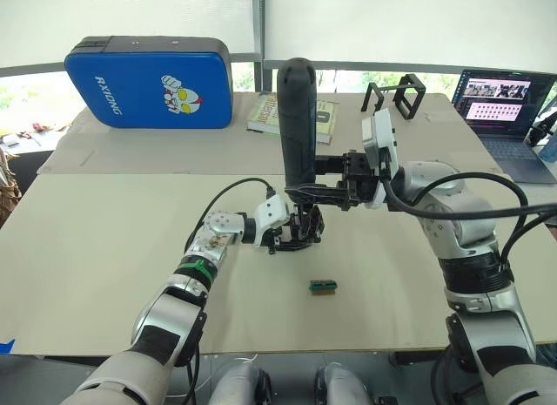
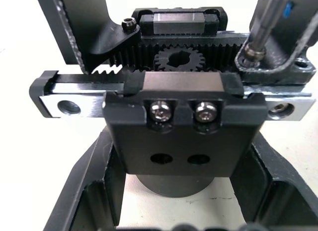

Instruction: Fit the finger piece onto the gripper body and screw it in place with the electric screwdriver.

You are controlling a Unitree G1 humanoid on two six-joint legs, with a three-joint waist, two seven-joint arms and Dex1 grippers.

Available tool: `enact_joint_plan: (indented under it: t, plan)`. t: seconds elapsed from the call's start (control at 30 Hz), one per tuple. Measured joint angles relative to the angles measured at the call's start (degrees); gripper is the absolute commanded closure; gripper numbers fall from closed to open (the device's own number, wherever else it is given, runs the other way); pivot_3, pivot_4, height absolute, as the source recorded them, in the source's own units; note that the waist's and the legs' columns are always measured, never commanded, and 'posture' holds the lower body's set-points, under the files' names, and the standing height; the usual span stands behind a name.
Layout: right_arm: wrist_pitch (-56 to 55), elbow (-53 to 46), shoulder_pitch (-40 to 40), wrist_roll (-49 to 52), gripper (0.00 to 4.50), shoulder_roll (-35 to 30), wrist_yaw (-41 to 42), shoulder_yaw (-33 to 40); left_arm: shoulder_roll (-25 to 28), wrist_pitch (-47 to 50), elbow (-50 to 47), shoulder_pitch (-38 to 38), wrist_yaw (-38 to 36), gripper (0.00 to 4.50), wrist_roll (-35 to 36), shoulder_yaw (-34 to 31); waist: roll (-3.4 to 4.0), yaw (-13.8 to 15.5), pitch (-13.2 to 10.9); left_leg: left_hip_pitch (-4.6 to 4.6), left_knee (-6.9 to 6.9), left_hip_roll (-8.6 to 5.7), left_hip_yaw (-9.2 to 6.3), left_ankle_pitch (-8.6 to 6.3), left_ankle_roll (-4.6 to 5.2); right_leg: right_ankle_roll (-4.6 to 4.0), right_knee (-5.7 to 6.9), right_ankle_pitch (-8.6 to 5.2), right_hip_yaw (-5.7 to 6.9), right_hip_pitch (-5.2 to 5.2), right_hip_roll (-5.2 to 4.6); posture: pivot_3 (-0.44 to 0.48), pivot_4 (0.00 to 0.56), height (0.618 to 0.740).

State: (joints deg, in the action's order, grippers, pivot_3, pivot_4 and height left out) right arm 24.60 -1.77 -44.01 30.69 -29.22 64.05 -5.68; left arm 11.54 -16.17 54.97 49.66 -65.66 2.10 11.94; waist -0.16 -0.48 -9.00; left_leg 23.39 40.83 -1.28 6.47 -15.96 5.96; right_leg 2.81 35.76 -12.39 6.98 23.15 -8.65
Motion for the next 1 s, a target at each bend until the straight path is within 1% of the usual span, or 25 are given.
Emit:
enact_joint_plan:
  t: [0.27, 0.67, 0.9, 1.0]
  plan:
    - [-2.8, 0.4, 0.3, -0.8, 2.58, 0.0, -0.5, -0.4, 0.0, 0.0, 0.1, 0.0, 0.0, 2.18, 0.0, -0.1, 0.0, 0.0, 0.0, 0.0, 0.0, 0.0, 0.0, 0.0, 0.0, 0.0, -0.01, 0.0, 0.0, 0.01, -0.01, 0.0, 0.15, 0.74]
    - [-2.9, 1.0, 0.7, -0.8, 2.58, 0.0, -0.9, -0.5, 0.0, 0.0, 0.7, 0.2, -0.1, 2.18, 0.0, -0.2, -0.01, -0.1, 0.0, -0.05, 0.0, 0.01, 0.0, -0.02, -0.03, 0.0, -0.04, 0.0, 0.0, 0.01, -0.09, 0.0, 0.15, 0.74]
    - [-2.6, 2.4, -0.6, -0.6, 2.58, 0.0, -1.0, -0.2, 0.0, 0.0, 0.7, 0.2, -0.1, 2.18, 0.0, -0.2, -0.01, -0.1, 0.0, -0.05, 0.0, 0.01, 0.0, -0.02, -0.04, -0.01, -0.03, 0.0, 0.02, 0.03, -0.13, 0.0, 0.15, 0.74]
    - [-0.2, 3.3, -2.3, -0.2, 2.58, 0.0, -1.5, 0.1, 0.0, 0.0, 0.7, 0.3, -0.2, 2.18, 0.1, -0.3, -0.01, -0.1, 0.0, 0.0, 0.0, 0.0, 0.01, -0.02, -0.04, -0.02, -0.03, 0.01, 0.02, 0.09, -0.2, 0.0, 0.15, 0.74]
